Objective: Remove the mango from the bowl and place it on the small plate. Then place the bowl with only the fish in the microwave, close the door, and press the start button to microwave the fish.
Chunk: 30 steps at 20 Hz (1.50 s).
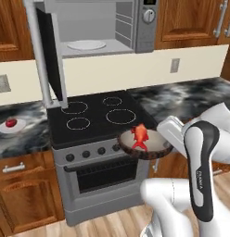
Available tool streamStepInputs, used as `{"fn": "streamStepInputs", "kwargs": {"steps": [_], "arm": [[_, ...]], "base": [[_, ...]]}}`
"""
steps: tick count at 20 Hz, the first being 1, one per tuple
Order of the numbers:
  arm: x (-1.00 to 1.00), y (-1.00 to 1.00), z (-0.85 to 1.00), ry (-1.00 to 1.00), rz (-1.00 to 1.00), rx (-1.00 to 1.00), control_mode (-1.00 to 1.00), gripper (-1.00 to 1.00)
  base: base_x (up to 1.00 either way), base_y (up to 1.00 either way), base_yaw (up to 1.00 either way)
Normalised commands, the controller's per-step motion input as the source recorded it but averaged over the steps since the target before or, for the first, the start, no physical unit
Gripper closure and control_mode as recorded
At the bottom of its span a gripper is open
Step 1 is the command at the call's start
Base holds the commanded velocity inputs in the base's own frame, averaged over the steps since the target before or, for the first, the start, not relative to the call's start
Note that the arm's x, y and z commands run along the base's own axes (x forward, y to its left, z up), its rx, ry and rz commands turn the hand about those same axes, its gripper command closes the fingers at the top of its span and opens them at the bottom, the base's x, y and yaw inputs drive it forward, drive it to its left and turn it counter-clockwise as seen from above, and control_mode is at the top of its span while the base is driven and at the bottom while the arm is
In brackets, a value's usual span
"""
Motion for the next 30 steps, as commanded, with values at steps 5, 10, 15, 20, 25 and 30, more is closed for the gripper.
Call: {"fn": "streamStepInputs", "kwargs": {"steps": [5,10,15,20,25,30], "arm": [[0.00,0.00,0.00,0.00,0.00,0.00,1.00,1.00],[0.00,0.00,0.00,0.00,0.00,0.00,1.00,1.00],[0.00,0.00,0.00,0.00,0.00,0.00,1.00,1.00],[0.00,0.00,0.00,0.00,0.00,0.00,1.00,1.00],[0.00,0.00,0.00,0.00,0.00,0.00,1.00,1.00],[0.00,0.00,0.00,0.00,0.00,0.00,1.00,1.00]], "base": [[0.83,-0.28,0.12],[0.74,-0.22,0.26],[0.54,-0.02,0.12],[0.42,0.02,-0.04],[0.37,0.26,-0.02],[0.16,0.62,0.07]]}}
